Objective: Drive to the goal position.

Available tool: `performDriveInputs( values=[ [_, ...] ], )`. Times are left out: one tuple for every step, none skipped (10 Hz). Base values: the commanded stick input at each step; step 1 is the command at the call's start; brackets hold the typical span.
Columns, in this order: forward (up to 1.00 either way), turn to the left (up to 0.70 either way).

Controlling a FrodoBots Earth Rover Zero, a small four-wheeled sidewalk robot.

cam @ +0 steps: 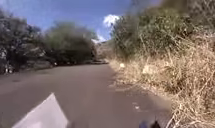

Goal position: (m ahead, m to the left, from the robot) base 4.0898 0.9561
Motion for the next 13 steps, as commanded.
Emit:
performDriveInputs(
  values=[
    [0.50,0.00],
    [0.50,0.00],
    [0.50,0.00],
    [0.50,0.00],
    [0.50,0.00],
    [0.50,0.00],
    [0.50,0.00],
    [0.50,0.00],
    [0.50,0.00],
    [0.50,0.00],
    [0.50,0.00],
    [0.50,0.00],
    [0.50,0.00]
  ],
)
